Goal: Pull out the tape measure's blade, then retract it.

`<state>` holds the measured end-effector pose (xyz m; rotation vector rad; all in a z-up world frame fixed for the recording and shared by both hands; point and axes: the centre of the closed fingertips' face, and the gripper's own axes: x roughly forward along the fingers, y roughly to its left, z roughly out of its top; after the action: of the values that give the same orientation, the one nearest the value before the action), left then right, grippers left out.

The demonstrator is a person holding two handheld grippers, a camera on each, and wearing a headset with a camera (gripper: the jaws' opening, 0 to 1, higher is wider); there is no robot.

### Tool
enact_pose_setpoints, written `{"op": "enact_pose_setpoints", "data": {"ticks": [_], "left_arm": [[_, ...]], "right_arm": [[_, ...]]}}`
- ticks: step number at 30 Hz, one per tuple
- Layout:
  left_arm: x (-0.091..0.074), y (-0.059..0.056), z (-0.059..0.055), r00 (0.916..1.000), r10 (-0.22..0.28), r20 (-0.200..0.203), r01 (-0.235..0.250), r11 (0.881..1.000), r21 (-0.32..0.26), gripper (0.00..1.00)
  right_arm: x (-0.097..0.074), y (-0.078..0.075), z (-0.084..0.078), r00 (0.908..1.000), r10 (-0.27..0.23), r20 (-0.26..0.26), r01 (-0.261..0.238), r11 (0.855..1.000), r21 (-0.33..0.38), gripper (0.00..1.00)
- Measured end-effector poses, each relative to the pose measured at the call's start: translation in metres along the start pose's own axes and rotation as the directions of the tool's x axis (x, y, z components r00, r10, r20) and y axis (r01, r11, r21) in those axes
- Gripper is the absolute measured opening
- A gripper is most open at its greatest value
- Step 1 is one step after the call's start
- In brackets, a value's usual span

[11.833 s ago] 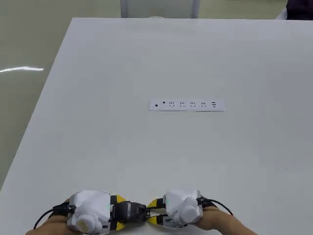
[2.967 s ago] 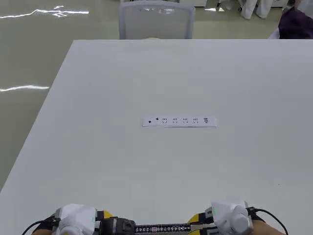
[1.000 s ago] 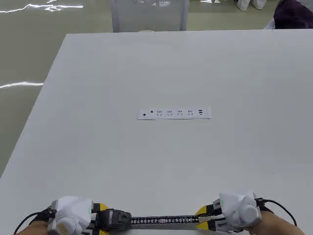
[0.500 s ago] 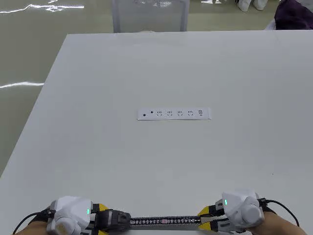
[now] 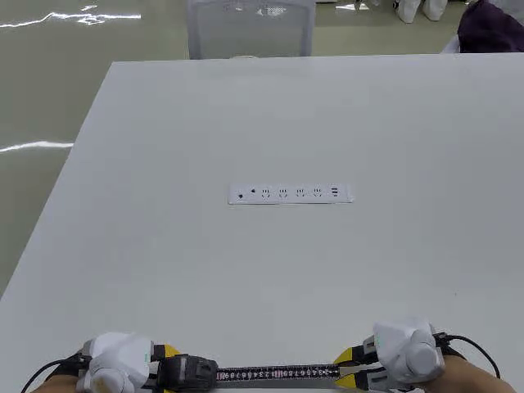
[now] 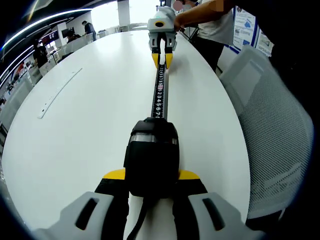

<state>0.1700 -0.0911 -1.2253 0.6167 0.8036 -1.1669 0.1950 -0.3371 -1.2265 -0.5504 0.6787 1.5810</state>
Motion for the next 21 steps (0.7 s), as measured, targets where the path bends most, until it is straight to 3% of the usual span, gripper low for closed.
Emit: {"op": "enact_pose_setpoints", "data": {"ticks": [21], "left_arm": [[-0.0001,-0.0001,0.0003,0.9999,0.0,-0.01,0.0,1.0,0.002,0.29]], "right_arm": [[-0.0071,0.0016,-0.0073,1.0,-0.005,-0.004,0.005,1.0,0.012,0.09]]}}
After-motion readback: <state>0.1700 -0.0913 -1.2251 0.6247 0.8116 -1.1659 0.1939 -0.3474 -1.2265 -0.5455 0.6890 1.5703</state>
